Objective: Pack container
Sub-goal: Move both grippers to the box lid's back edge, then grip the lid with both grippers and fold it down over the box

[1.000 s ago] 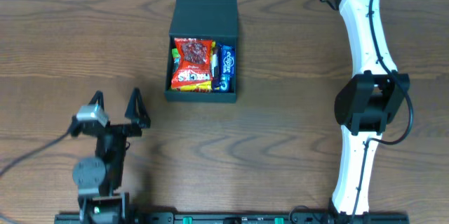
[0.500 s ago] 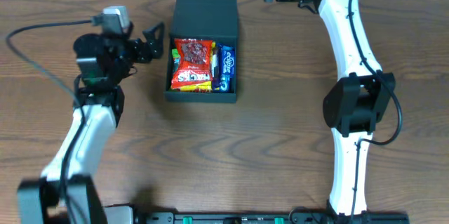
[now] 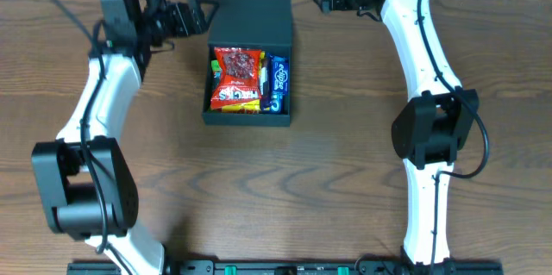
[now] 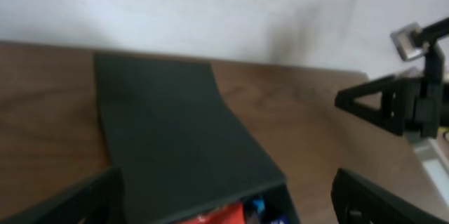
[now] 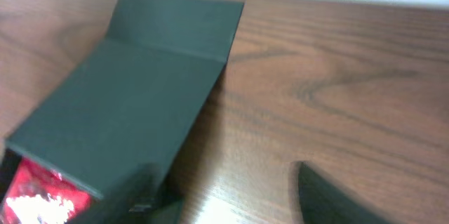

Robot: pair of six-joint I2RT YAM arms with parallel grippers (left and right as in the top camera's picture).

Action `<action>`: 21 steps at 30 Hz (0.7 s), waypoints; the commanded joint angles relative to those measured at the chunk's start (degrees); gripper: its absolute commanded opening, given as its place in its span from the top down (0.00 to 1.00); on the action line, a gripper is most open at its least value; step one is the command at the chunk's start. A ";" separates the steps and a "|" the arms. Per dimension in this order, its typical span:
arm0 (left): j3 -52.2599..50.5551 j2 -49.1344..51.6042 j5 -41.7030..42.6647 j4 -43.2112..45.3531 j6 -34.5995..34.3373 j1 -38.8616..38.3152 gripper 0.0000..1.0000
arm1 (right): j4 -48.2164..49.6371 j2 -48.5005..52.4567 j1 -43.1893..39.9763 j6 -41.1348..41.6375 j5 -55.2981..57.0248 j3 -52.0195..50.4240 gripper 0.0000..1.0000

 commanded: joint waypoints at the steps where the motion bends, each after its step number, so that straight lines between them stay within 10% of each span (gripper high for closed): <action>1: 8.09 3.15 -0.94 -3.69 9.84 -0.26 0.05 | 0.85 0.83 -0.39 -0.09 0.48 -0.44 0.76; 2: 9.57 4.02 -0.94 -3.82 10.56 -0.26 0.02 | 1.05 1.51 -0.55 -0.11 -0.22 -0.50 0.92; 6: 10.88 6.36 -4.24 -3.41 11.45 -0.26 0.94 | 2.27 4.68 -1.31 -0.09 -8.46 -0.50 0.99; 21: 15.15 22.99 -2.64 -2.86 -5.07 1.40 0.94 | 1.01 12.98 -1.29 1.70 -21.77 -0.50 0.99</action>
